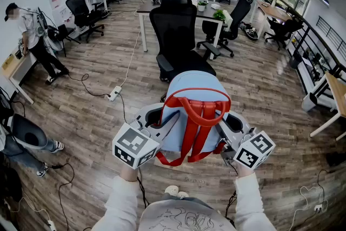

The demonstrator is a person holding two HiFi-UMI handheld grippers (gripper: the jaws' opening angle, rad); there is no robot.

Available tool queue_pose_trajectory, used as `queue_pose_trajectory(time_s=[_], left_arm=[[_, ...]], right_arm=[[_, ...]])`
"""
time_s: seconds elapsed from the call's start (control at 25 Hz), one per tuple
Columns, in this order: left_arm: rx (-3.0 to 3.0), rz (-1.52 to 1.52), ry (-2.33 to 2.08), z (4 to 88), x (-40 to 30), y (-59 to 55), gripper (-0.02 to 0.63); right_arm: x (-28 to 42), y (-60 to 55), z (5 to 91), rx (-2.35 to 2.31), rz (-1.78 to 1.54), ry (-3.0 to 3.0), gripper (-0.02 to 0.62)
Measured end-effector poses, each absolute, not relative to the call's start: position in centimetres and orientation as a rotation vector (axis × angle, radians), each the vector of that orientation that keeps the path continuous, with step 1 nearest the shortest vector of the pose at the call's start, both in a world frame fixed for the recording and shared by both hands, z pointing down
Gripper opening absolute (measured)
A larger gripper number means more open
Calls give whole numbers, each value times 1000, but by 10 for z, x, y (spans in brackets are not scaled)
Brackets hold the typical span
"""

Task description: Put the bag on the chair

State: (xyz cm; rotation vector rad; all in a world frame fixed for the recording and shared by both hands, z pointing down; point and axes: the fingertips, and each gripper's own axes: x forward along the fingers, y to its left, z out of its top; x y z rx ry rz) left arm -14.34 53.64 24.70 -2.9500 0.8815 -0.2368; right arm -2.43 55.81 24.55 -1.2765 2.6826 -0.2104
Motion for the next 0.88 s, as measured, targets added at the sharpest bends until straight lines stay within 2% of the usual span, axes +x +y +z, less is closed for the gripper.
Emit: queue_pose_trajectory(time_s=[0.88], left_arm=[[-2979,-243,865,271,-161,492,98]], right_arm=[[-42,513,271,-1337,-229,2683,85]])
